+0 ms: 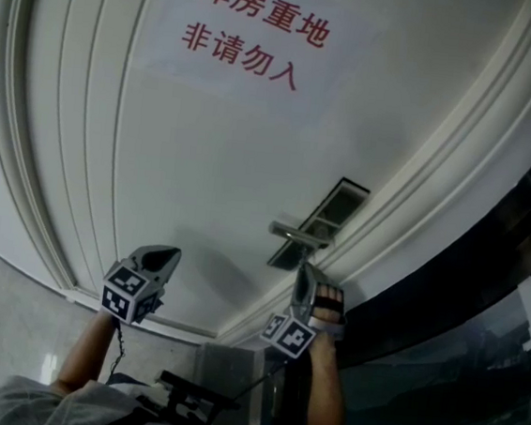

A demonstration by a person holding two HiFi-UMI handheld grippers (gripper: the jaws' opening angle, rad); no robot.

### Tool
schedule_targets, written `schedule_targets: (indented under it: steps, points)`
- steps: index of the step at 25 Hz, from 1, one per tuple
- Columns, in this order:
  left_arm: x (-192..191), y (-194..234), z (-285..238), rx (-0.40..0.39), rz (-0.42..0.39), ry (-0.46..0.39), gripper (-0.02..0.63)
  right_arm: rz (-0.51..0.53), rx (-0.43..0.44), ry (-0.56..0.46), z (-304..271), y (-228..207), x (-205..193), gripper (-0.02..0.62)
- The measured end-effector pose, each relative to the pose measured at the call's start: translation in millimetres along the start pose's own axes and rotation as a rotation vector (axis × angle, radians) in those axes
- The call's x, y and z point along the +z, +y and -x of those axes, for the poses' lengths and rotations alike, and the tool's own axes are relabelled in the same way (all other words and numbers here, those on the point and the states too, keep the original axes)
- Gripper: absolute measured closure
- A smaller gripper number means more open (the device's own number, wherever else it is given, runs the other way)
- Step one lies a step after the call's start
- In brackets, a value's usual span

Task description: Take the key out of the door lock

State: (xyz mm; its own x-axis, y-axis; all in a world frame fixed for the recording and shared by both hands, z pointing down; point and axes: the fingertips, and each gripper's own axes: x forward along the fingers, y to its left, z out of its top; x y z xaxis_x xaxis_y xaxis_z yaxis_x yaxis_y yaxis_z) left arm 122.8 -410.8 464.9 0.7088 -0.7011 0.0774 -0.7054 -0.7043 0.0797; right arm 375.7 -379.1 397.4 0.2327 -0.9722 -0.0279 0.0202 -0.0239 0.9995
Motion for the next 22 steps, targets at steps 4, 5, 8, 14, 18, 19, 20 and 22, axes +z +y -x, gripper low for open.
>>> schedule_targets:
  steps: [4,5,8,14,18,19,20,22]
  points:
    - [-1,-1,2,-0.004,-0.002,-0.002,0.601,-0.012,0.000,0.004,6,0,0,0.575]
    - [0,-1,3,-0.005,-0.003,-0.003,0.601,-0.015,-0.002,0.003,8,-1,1,0.575]
    - [2,0,6,-0.005,-0.003,-0.006,0.601,-0.050,0.006,0.004,15,1,1,0.575]
    - [8,0,10,-0.024,-0.015,-0.013,0.601,-0.235,0.037,0.007,33,-2,-3,0.575]
    - [9,-2,16,-0.039,-0.021,-0.008,0.601,-0.385,0.052,0.020,48,-6,-7,0.575]
    - [9,-2,19,-0.043,-0.021,-0.006,0.601,-0.430,0.060,0.023,52,-6,-8,0.575]
    - [9,-3,21,-0.047,-0.021,-0.003,0.601,-0.475,0.068,0.026,56,-6,-7,0.575]
    - [8,-4,25,-0.053,-0.022,0.002,0.601,-0.563,0.083,0.028,64,-6,-5,0.575]
